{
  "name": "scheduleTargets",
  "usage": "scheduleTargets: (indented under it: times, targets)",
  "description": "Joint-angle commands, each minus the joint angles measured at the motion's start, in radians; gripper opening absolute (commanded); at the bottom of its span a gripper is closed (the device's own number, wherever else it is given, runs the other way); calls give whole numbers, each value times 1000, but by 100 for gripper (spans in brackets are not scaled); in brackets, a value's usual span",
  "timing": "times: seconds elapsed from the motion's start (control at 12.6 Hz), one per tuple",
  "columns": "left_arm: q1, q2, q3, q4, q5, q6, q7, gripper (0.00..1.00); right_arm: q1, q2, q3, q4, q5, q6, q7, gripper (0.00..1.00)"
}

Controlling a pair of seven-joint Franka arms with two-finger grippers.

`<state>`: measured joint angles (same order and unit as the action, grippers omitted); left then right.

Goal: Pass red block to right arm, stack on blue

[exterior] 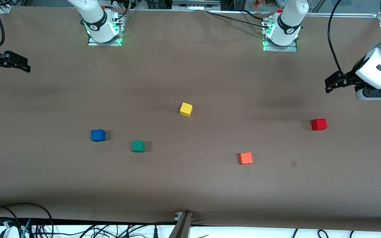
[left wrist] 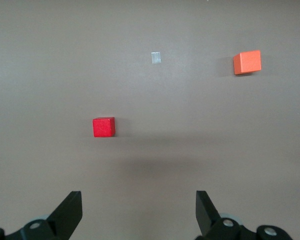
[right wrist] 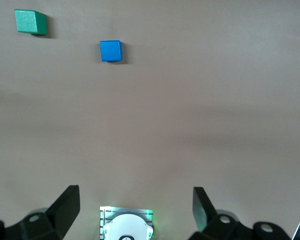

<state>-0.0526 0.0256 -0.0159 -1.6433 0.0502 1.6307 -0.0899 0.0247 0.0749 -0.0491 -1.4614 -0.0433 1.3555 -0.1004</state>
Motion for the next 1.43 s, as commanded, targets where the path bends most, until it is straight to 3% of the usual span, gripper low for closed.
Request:
scheduleTargets:
  times: [0.0, 0.87, 1.35]
  targets:
    - [2, 16, 5, 36, -19, -25, 12, 100, -9, 9, 6, 23, -9, -6, -10, 100]
    - [-4, 66, 7, 56, -4, -43, 13, 100, -11, 17, 6, 24, -7, -6, -10, 100]
    - [101, 166, 16, 45, -3, -6, 149, 100, -11, 17, 6, 24, -6, -7, -9, 100]
